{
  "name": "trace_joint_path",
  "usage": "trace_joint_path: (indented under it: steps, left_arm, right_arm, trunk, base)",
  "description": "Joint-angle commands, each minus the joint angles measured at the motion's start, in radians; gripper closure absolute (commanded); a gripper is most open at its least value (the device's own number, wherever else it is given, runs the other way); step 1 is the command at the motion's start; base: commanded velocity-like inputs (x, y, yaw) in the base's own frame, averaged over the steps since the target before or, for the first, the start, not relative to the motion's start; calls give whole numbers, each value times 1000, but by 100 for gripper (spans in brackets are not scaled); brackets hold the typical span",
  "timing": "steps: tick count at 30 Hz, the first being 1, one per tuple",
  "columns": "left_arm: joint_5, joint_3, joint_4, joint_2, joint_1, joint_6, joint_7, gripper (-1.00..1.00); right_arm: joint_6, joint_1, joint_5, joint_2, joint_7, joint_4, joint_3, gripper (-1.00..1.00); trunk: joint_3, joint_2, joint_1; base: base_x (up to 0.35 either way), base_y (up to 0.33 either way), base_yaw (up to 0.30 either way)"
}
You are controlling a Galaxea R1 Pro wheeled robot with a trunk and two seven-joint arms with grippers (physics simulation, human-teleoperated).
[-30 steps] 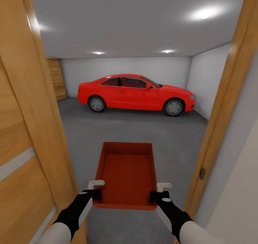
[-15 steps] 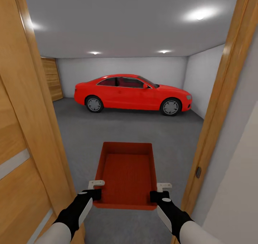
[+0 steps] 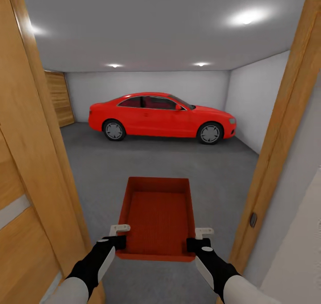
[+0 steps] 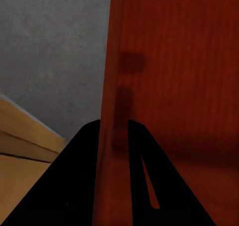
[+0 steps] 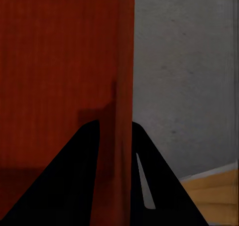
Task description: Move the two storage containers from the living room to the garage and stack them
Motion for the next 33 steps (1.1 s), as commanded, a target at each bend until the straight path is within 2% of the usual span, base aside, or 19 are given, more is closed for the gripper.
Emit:
trace_joint_path:
  steps: [1, 12, 18, 33]
  left_arm:
    - [5, 9, -1, 6, 1, 6, 11, 100]
    - [5, 9, -1, 6, 1, 6, 11, 100]
    - [5, 9, -1, 6, 1, 6, 11, 100]
    - [5, 9, -1, 6, 1, 6, 11, 100]
  right_arm:
    - [-29, -1, -12, -1, 0, -6, -7, 100]
    - [-29, -1, -12, -1, 0, -6, -7, 100]
    - [-29, -1, -12, -1, 1, -6, -7, 100]
    - [-29, -1, -11, -1, 1, -6, -6, 100]
  trunk:
    - [0, -1, 0]
    - [0, -1, 0]
    - [0, -1, 0]
    - [0, -1, 0]
  base:
    - [5, 3, -225]
    - [1, 0, -216]
    - [59, 43, -27]
    - [174, 146, -1]
